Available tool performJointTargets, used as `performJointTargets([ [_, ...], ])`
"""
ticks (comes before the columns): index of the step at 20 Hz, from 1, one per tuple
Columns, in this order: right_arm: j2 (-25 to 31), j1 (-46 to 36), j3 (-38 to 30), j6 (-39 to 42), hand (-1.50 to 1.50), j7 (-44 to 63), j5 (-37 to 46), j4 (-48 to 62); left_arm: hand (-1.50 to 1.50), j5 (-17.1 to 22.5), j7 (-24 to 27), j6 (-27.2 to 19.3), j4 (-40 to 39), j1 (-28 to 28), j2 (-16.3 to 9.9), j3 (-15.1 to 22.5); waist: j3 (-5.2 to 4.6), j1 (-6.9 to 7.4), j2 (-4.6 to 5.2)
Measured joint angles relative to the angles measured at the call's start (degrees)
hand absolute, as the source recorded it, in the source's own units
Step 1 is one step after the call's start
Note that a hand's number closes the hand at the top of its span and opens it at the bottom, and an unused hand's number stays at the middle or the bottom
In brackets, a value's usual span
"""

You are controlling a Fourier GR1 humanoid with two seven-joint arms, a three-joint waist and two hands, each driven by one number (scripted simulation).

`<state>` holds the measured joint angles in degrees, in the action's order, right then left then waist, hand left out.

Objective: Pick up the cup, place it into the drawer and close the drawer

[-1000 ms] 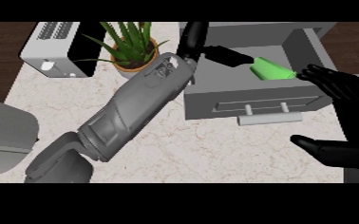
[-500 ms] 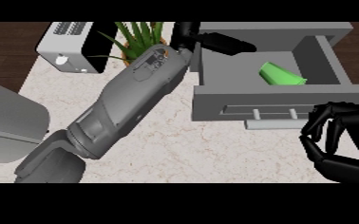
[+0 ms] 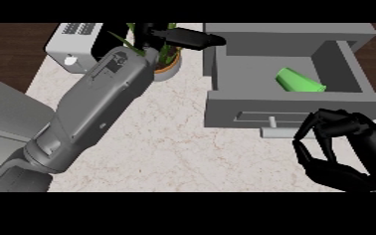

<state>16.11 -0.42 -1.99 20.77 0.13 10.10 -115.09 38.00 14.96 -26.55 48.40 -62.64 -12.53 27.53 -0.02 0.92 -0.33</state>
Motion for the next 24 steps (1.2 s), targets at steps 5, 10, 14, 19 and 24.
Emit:
performJointTargets([
  [5, -0.9, -4.6, 3.5, -3.7, 1.5, -1.6, 9.1, 6.7, -1.5, 0.4, -2.3, 1.4, 9.0, 6.7, -5.4, -1.7, 0.0, 0.77, 0.05],
  [10, 0.0, -7.1, 9.0, -7.0, 1.5, -4.5, 20.6, 13.7, -1.5, 0.7, -3.5, 2.4, 15.6, 12.8, -9.1, -3.0, 0.01, 1.2, 0.13],
  [14, 1.0, -10.5, 12.3, -10.2, 1.5, -6.7, 29.1, 21.7, -1.5, 1.4, -2.6, 5.3, 19.5, 18.6, -12.7, -4.8, 0.01, 1.55, 0.28],
  [19, 0.0, -16.7, 14.9, -16.2, 1.5, -10.1, 37.6, 35.4, -1.5, 1.9, -1.8, 7.6, 24.1, 25.0, -15.6, -6.9, 0.03, 1.53, 0.47],
  [24, -3.2, -25.2, 13.7, -22.4, 1.5, -13.9, 41.4, 53.0, -1.5, 2.1, -1.3, 10.2, 27.8, 30.5, -17.8, -9.4, 0.06, 1.26, 0.61],
])
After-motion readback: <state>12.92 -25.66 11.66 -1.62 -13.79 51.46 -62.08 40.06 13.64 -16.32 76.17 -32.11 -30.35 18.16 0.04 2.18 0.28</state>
